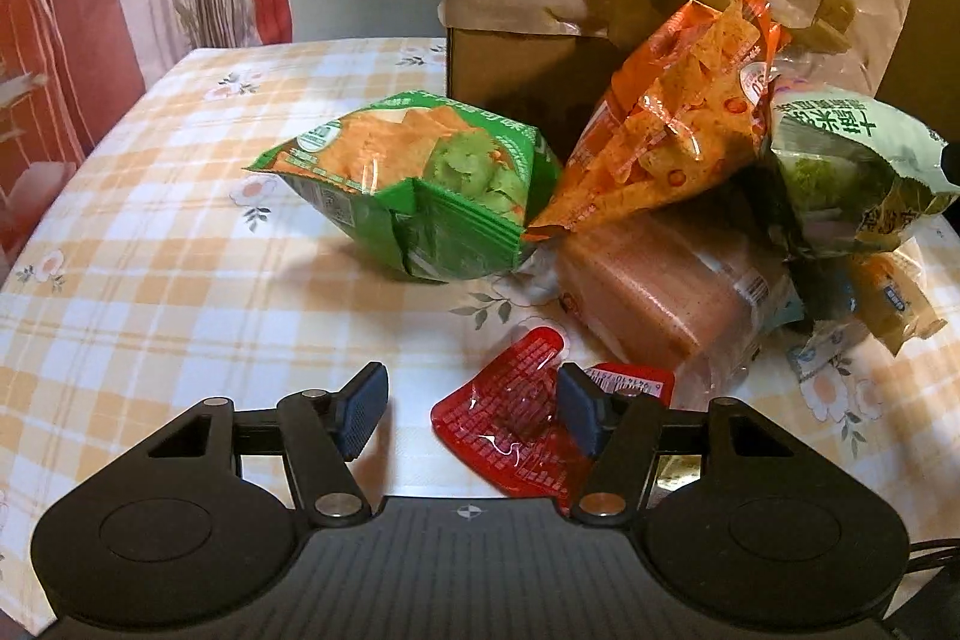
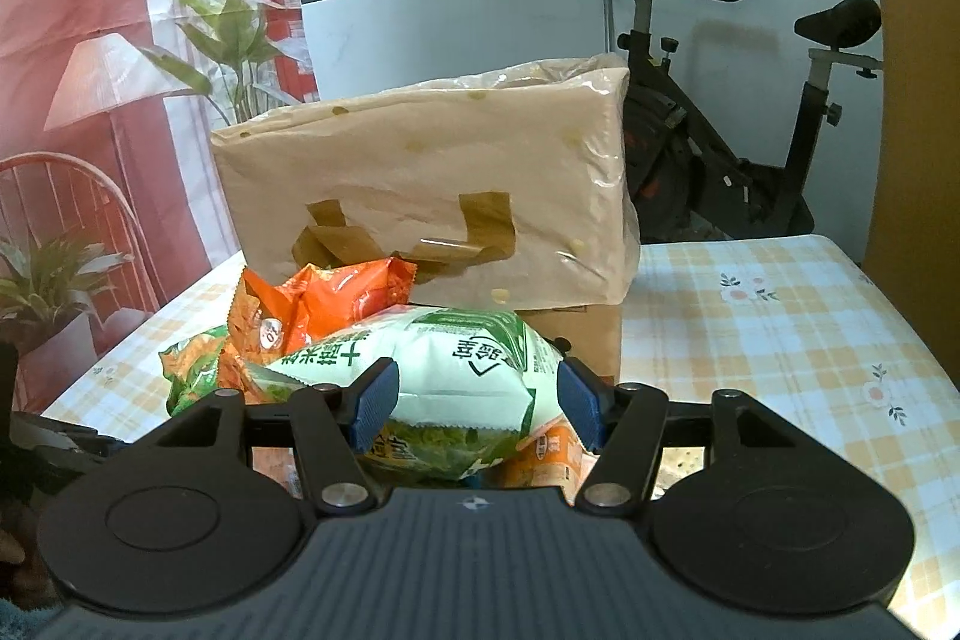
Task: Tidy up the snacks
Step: 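Grasp the red sausage packets with the left gripper while the right gripper returns to the pile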
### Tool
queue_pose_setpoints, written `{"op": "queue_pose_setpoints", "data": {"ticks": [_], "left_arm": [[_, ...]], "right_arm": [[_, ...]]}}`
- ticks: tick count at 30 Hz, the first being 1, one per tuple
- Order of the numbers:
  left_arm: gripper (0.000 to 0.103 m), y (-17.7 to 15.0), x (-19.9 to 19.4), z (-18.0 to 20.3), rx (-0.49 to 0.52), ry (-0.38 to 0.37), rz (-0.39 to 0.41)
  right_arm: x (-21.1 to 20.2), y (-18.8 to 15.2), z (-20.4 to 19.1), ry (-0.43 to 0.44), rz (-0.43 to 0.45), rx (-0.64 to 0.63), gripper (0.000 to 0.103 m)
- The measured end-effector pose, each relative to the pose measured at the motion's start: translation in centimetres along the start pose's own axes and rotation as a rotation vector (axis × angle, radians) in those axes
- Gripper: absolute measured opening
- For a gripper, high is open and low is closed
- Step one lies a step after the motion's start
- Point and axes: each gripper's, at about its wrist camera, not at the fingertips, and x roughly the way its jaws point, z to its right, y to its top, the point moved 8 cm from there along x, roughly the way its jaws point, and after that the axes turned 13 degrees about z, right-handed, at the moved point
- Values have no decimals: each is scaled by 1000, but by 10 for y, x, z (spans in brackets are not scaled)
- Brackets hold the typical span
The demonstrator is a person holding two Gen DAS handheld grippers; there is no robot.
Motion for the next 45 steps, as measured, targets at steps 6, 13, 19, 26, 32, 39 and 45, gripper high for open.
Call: {"op": "queue_pose_setpoints", "data": {"ticks": [6,13,19,26,32,39,45], "left_arm": [[68,1,2,-21,-67,53,14],[68,4,3,-35,-96,117,21],[66,6,-5,-32,-116,63,41],[63,-9,3,-29,-96,101,0],[33,-4,-1,-24,-84,58,65],[33,8,-15,-27,-109,66,131],[33,11,-25,-29,-129,67,130]], "right_arm": [[0,-7,1,-6,-20,14,62],[2,-9,-1,-3,-26,9,62],[2,-9,0,-7,-28,15,62],[4,-11,2,-9,-31,24,62],[4,-13,3,-11,-36,25,62],[4,-14,5,-16,-41,27,62],[-2,-22,16,-37,-58,25,65]]}}
